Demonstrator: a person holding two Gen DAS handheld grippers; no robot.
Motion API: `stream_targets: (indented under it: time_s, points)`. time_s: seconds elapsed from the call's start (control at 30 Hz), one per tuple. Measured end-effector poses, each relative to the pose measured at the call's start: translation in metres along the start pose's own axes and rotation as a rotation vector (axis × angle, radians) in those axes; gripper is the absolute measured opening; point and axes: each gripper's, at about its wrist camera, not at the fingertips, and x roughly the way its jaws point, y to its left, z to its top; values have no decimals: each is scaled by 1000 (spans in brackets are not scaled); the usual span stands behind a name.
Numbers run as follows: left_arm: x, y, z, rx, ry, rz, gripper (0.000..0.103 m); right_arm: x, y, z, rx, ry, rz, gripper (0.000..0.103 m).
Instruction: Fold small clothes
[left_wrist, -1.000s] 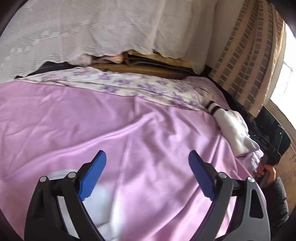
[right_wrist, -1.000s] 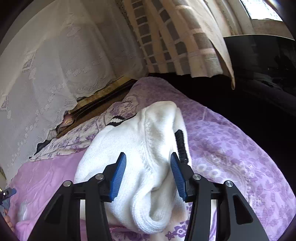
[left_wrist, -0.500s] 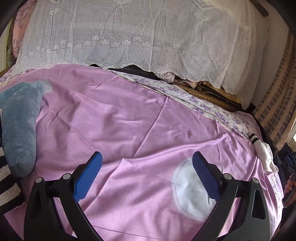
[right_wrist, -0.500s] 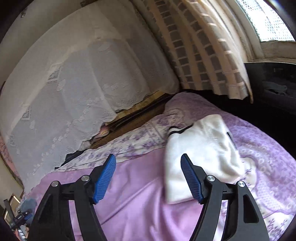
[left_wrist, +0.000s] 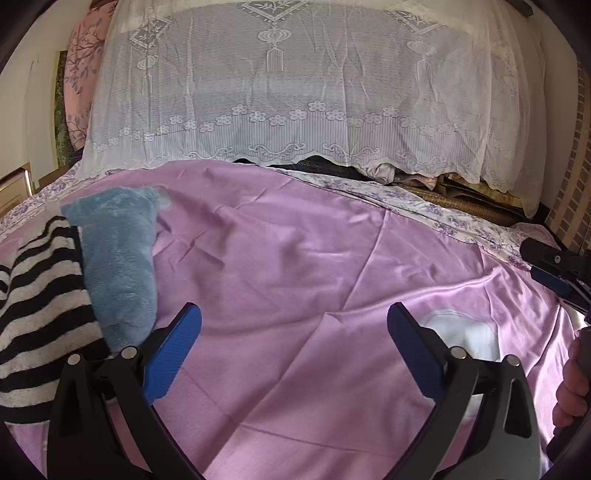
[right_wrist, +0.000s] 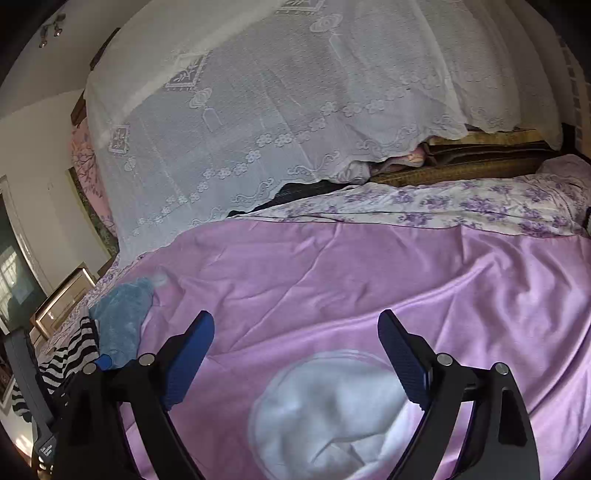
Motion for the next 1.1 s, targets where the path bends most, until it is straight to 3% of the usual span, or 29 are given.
stream_targets:
  time_s: [0.13, 0.33, 0.47, 0.63, 0.73, 0.87, 0.97, 1.1]
  points:
    - [-4, 29, -10, -42, 27, 46, 98, 29, 41, -16, -90, 41, 12, 95]
    - [4, 63, -22, -153, 114, 4, 98, 57, 76, -43, -216, 118, 18, 95]
    - [-2, 50, -25, -138, 91, -39, 98, 48, 76, -53, -250, 105, -14, 95]
    - [-17, 6, -18, -39, 21, 13, 98, 18, 53, -45, -201, 55, -50, 95]
    - [-26, -46, -1, 15, -14, -98, 98, -28, 17, -32, -144, -35, -152, 96]
    - [-32, -174, 17, 221, -4, -379, 98, -103, -68, -18, -15, -132, -393, 99]
    - [-35, -272, 15, 337, 8, -536, 98, -157, -142, -17, 76, -132, -574, 99]
    - [-29, -378, -4, 356, 95, -670, 98, -222, -217, -28, 140, -147, -827, 99]
